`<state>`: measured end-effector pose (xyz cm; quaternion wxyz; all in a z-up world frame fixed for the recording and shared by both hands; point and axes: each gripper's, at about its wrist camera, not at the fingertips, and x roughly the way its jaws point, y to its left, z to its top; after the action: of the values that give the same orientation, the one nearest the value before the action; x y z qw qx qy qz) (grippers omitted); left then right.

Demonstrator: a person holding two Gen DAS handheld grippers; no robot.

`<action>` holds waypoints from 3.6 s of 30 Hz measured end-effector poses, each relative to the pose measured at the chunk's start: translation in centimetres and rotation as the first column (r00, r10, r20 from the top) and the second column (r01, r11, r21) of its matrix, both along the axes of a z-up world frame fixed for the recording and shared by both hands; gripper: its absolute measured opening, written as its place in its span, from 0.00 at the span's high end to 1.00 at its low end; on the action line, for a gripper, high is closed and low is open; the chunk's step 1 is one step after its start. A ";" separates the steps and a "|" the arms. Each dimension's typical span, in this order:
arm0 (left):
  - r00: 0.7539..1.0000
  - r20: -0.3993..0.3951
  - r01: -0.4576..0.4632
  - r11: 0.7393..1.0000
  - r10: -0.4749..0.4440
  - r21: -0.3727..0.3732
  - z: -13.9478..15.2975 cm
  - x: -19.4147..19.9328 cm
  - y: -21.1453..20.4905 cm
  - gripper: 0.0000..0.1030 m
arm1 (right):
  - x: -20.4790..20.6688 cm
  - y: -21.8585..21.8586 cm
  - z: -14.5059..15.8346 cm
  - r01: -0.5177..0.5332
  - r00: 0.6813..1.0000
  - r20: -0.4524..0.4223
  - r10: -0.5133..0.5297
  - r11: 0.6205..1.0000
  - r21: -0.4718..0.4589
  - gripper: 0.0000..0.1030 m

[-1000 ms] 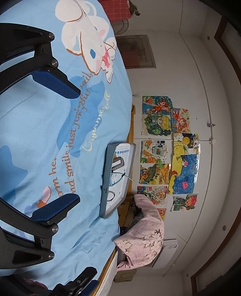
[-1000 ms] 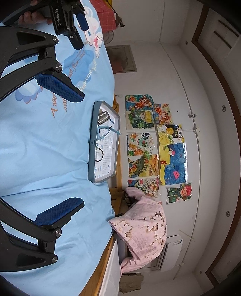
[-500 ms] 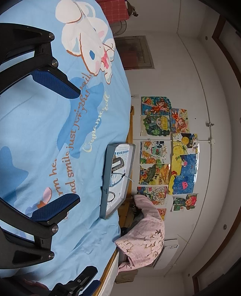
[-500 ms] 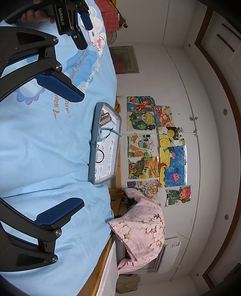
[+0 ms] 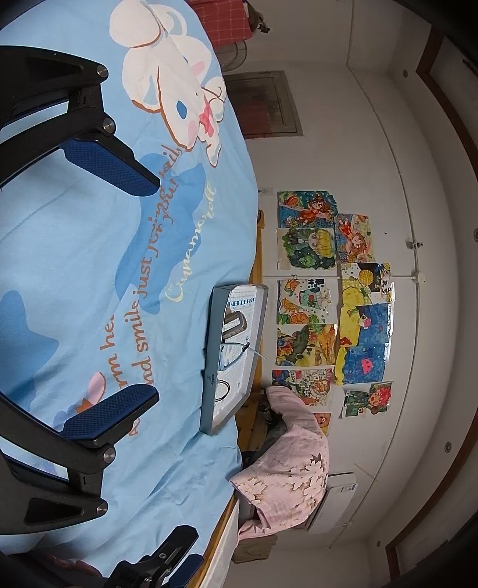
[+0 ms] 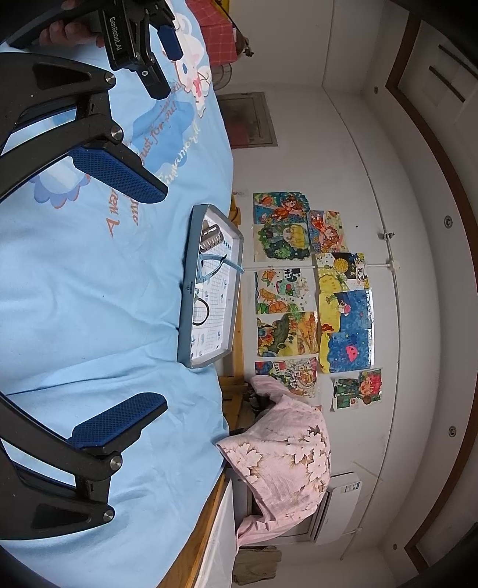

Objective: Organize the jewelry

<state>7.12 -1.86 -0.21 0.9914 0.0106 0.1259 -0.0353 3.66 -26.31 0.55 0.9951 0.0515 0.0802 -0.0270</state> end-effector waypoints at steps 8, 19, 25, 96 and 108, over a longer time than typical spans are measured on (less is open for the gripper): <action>1.000 0.001 0.001 1.000 -0.001 0.000 -0.2 0.0 0.1 0.00 | 0.0 0.1 -0.1 -0.007 1.000 -0.002 0.007 1.000 -0.007 0.02; 1.000 0.000 -0.003 1.000 0.003 0.002 -0.4 -0.1 -0.1 0.00 | 0.1 0.2 -0.1 -0.014 1.000 -0.005 0.014 1.000 -0.006 0.02; 1.000 -0.006 -0.005 1.000 0.005 0.003 -0.5 -0.1 -0.2 0.00 | 0.1 0.3 0.0 -0.015 1.000 -0.007 0.015 1.000 -0.011 0.02; 1.000 -0.017 -0.007 1.000 0.007 -0.003 -0.7 0.1 0.3 0.00 | 0.1 0.0 -0.1 -0.025 1.000 -0.016 0.025 1.000 -0.016 0.02; 1.000 -0.016 -0.005 1.000 0.005 -0.003 -0.7 0.1 0.2 0.00 | 0.1 0.0 -0.1 -0.025 1.000 -0.015 0.025 1.000 -0.016 0.02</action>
<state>7.18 -1.65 -0.89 0.9904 0.0084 0.1339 -0.0330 3.78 -26.33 0.49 0.9951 0.0423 0.0881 -0.0154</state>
